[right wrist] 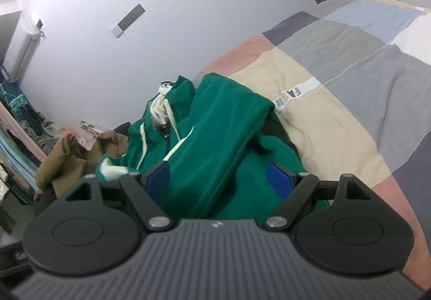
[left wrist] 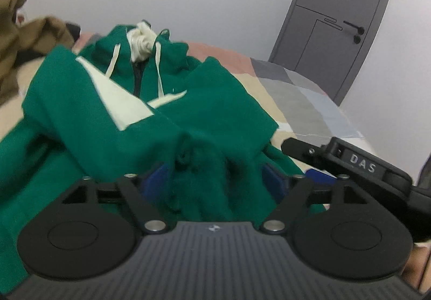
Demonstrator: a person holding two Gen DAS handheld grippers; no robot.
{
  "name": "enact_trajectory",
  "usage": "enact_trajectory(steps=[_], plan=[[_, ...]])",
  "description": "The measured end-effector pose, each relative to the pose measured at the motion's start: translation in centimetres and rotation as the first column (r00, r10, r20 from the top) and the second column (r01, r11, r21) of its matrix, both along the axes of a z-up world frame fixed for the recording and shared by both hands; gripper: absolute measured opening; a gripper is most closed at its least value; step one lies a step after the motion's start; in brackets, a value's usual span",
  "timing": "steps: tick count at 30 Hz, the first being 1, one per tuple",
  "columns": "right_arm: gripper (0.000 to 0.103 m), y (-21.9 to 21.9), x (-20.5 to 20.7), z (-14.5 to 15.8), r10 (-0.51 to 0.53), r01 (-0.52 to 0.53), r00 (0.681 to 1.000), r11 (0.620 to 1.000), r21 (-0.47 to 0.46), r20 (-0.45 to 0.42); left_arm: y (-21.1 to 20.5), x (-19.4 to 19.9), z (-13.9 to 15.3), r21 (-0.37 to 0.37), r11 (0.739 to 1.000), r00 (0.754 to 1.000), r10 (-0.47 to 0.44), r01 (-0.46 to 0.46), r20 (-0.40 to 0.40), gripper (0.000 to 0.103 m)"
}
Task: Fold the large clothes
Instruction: 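Lay the sleeve across the hoodie front and open the left tool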
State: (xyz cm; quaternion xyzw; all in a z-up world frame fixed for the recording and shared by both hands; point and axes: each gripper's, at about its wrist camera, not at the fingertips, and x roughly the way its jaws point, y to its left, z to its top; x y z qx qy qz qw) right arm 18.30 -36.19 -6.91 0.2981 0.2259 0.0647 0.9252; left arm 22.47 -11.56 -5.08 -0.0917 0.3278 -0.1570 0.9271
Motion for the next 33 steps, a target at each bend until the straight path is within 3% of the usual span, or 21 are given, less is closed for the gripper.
enact_trajectory(steps=[4, 9, 11, 14, 18, 21, 23, 25, 28, 33], plan=[[0.083, 0.4, -0.1, -0.2, 0.038, -0.038, 0.999, 0.999, 0.025, -0.013, 3.0, -2.2, 0.5, -0.074, 0.997, 0.999, 0.001, -0.004, -0.042, 0.087], [0.082, 2.5, 0.4, -0.9, 0.085, -0.088, 0.995, 0.995, -0.053, -0.053, 8.8, -1.6, -0.2, -0.095, 0.984, 0.988, 0.145, -0.150, -0.055, 0.087], [0.082, 3.0, 0.6, -1.3, 0.087, -0.093, 0.993, 0.993, -0.077, -0.081, 11.5, 0.1, -1.3, -0.128, 0.964, 0.972, 0.224, -0.232, -0.078, 0.087], [0.082, 3.4, 0.9, -1.9, 0.093, -0.107, 0.989, 0.987, -0.123, -0.111, 15.2, 2.8, -3.5, -0.240, 0.914, 0.944, 0.303, -0.326, -0.129, 0.086], [0.082, 4.0, 1.1, -2.4, 0.118, -0.138, 0.984, 0.978, -0.153, -0.133, 17.6, 5.8, -5.7, -0.372, 0.856, 0.934, 0.322, -0.358, -0.158, 0.086], [0.081, 5.0, 1.5, -2.5, 0.155, -0.179, 0.978, 0.967, -0.180, -0.140, 18.3, 8.1, -6.9, -0.443, 0.821, 0.933, 0.309, -0.360, -0.186, 0.068], [0.064, 6.0, 1.8, -2.6, 0.174, -0.203, 0.974, 0.954, -0.219, -0.143, 18.5, 9.1, -7.0, -0.463, 0.806, 0.930, 0.318, -0.369, -0.187, 0.037], [0.054, 7.0, 1.9, -2.3, 0.180, -0.210, 0.975, 0.938, -0.276, -0.133, 18.6, 9.2, -6.4, -0.466, 0.814, 0.937, 0.315, -0.347, -0.149, 0.016], [0.047, 8.2, 1.5, -1.1, 0.205, -0.220, 0.976, 0.924, -0.313, -0.079, 19.8, 8.9, -4.8, -0.497, 0.803, 0.938, 0.337, -0.329, -0.078, 0.010], [0.045, 9.7, 0.3, 1.1, 0.315, -0.299, 0.949, 0.918, -0.261, 0.017, 23.3, 7.9, -2.3, -0.545, 0.755, 0.904, 0.428, -0.365, -0.012, 0.010]])
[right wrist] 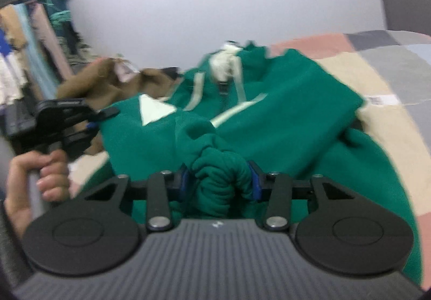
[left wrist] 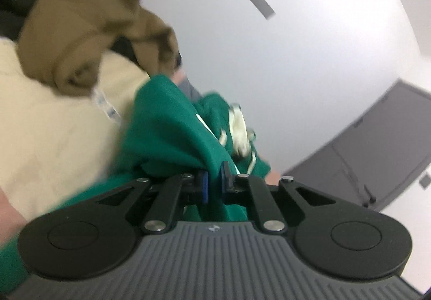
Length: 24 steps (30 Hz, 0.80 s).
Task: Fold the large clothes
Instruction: 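Lay the sleeve across the hoodie front and open the left tool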
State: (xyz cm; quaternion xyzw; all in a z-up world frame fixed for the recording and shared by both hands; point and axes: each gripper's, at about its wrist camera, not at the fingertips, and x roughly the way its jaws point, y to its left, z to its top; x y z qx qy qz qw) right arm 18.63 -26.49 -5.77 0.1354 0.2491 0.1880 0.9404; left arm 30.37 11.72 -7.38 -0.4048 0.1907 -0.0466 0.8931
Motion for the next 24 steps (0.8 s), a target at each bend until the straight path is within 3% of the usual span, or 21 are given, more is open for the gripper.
enact_trajectory(steps=[5, 9, 13, 16, 24], plan=[[0.045, 2.9, 0.0, -0.1, 0.123, -0.117, 0.991, 0.988, 0.105, -0.047, 3.3, -0.8, -0.6, 0.025, 0.992, 0.990, 0.124, -0.122, -0.065, 0.010], [0.045, 4.7, 0.7, -2.0, 0.140, -0.129, 0.983, 0.987, 0.100, -0.116, 4.4, -0.1, -2.4, 0.088, 0.982, 0.973, 0.177, -0.165, -0.150, 0.010], [0.045, 5.6, 1.4, -3.6, 0.104, -0.103, 0.985, 0.995, 0.014, -0.136, 3.3, 0.4, -3.9, 0.221, 0.963, 0.959, 0.199, -0.154, -0.200, 0.010], [0.045, 5.3, 1.8, -4.3, 0.101, -0.098, 0.982, 0.995, 0.028, -0.158, 3.4, 0.4, -4.6, 0.248, 0.959, 0.959, 0.191, -0.137, -0.208, 0.010], [0.047, 4.8, 1.5, -4.5, 0.100, -0.094, 0.982, 0.995, 0.042, -0.163, 1.8, -0.6, -3.1, 0.333, 0.938, 0.963, 0.176, -0.100, -0.206, 0.013]])
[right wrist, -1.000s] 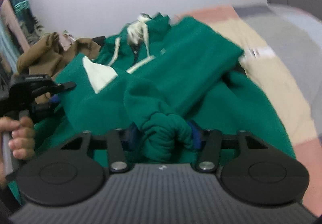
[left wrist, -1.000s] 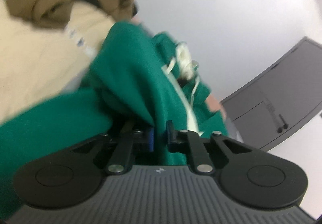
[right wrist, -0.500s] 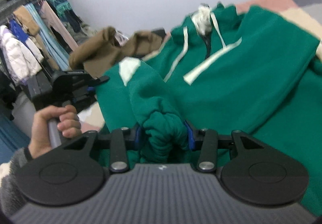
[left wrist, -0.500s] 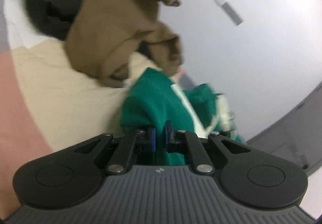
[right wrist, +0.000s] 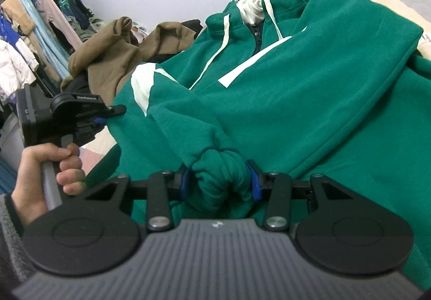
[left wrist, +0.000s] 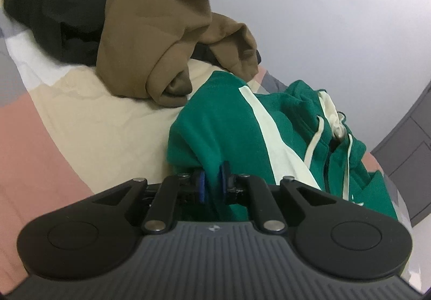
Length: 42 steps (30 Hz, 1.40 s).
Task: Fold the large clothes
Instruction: 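Lay the sleeve across the hoodie front and open the left tool, then grasp the hood edge with both tools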
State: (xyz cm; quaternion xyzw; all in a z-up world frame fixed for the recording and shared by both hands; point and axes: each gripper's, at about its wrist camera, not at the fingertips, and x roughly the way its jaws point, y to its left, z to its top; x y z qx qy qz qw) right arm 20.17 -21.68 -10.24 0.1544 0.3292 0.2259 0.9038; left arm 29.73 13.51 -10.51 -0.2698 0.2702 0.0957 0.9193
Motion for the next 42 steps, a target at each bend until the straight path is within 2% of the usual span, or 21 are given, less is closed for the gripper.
enact_trajectory(steps=[4, 6, 10, 16, 18, 20, 23, 31, 34, 37, 42], plan=[[0.058, -0.1, -0.9, 1.0, -0.011, 0.013, 0.999, 0.999, -0.042, 0.048, -1.1, -1.5, 1.1, 0.048, 0.999, 1.000, -0.019, 0.020, -0.015, 0.022], [0.062, -0.2, -1.7, 1.7, -0.019, 0.025, 0.996, 0.997, -0.074, 0.092, -1.5, -2.3, 1.6, 0.041, 0.998, 0.999, -0.037, 0.037, -0.010, 0.027], [0.062, -0.6, -3.1, 2.8, -0.029, 0.043, 0.987, 0.996, -0.081, 0.158, -3.7, -4.4, 3.1, 0.096, 0.991, 0.996, -0.088, 0.088, 0.002, 0.037], [0.061, -0.7, -5.0, 5.2, -0.030, 0.056, 0.953, 0.995, -0.078, 0.301, -8.5, -7.2, 4.0, 0.129, 0.959, 0.966, -0.258, 0.252, 0.028, 0.039], [0.053, -0.5, -5.3, 5.5, -0.015, 0.045, 0.947, 0.995, -0.085, 0.320, -10.2, -7.6, 3.8, 0.148, 0.942, 0.951, -0.309, 0.303, 0.020, 0.039], [0.038, -0.1, -5.2, 5.4, -0.001, 0.037, 0.949, 0.993, -0.111, 0.314, -11.5, -7.6, 3.3, 0.161, 0.927, 0.939, -0.343, 0.338, -0.001, 0.039], [0.029, 0.5, -4.7, 4.5, 0.006, 0.037, 0.959, 0.988, -0.147, 0.284, -12.6, -7.3, 2.2, 0.172, 0.915, 0.931, -0.363, 0.364, -0.036, 0.039], [0.028, 2.1, -3.2, 1.4, 0.020, 0.026, 0.984, 0.967, -0.254, 0.177, -12.7, -5.8, -0.3, 0.185, 0.896, 0.913, -0.382, 0.404, -0.141, 0.039], [0.028, 2.2, -2.6, 0.9, -0.007, 0.041, 0.990, 0.969, -0.243, 0.138, -12.3, -5.8, -0.7, 0.165, 0.898, 0.911, -0.387, 0.408, -0.143, 0.039], [0.028, 2.1, -2.2, 0.7, -0.030, 0.054, 0.994, 0.973, -0.226, 0.108, -12.6, -5.7, -0.8, 0.183, 0.892, 0.907, -0.388, 0.414, -0.162, 0.039], [0.029, 1.4, -2.6, 1.5, -0.063, 0.081, 0.993, 0.977, -0.195, 0.096, -12.6, -7.3, 1.5, 0.196, 0.892, 0.912, -0.387, 0.408, -0.136, 0.039]])
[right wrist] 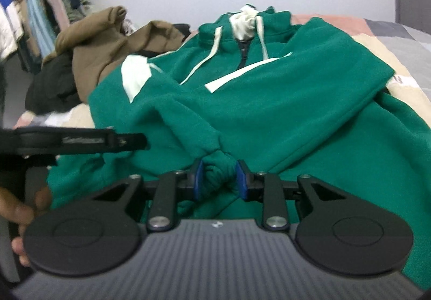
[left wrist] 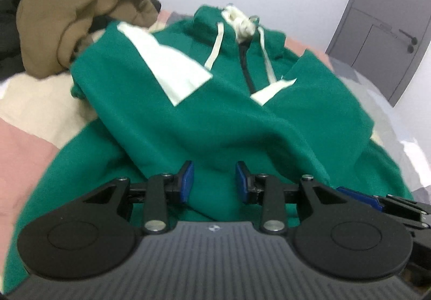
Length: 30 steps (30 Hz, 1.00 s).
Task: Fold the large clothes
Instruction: 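Grasp the hood edge with both tools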
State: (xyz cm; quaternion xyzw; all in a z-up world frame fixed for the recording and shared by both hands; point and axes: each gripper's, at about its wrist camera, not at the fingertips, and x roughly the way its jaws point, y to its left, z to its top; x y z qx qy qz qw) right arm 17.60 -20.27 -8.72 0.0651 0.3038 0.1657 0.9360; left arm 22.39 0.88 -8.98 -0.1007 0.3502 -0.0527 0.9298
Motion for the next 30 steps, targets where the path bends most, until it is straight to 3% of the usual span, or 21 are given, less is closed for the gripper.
enact_trajectory(steps=[5, 10, 13, 16, 19, 27, 30], plan=[[0.030, -0.8, -1.1, 3.4, -0.020, 0.020, 0.999, 1.000, 0.014, 0.041, 0.7, -0.7, 3.7, -0.059, 0.998, 0.999, -0.011, 0.014, 0.050, 0.039], [0.031, -1.6, 1.3, 6.8, -0.036, 0.034, 0.995, 0.999, 0.028, 0.090, 1.6, 3.5, 6.9, -0.058, 0.998, 0.998, -0.019, 0.023, 0.064, 0.039], [0.049, -1.6, 5.2, 8.8, -0.060, 0.056, 0.994, 0.997, 0.045, 0.095, 3.7, 8.7, 7.7, -0.097, 0.995, 0.999, -0.013, 0.018, 0.050, 0.040], [0.052, -1.3, 10.7, 10.5, -0.078, 0.069, 0.991, 0.994, 0.082, 0.110, 5.2, 15.3, 8.2, -0.112, 0.994, 0.999, -0.002, 0.007, 0.047, 0.046], [0.054, -1.5, 18.9, 11.1, -0.118, 0.106, 0.989, 0.986, 0.130, 0.085, 6.5, 23.1, 7.9, -0.146, 0.989, 0.999, 0.007, -0.001, 0.042, 0.052], [0.057, -2.6, 39.9, 7.2, -0.257, 0.250, 0.966, 0.944, 0.214, 0.007, 7.0, 42.3, 3.6, -0.174, 0.985, 1.000, -0.008, 0.011, 0.020, 0.052], [0.058, -3.0, 45.5, 4.6, -0.272, 0.275, 0.961, 0.939, 0.208, -0.042, 5.7, 46.9, 1.7, -0.028, 1.000, 0.999, 0.000, 0.001, 0.042, 0.052]])
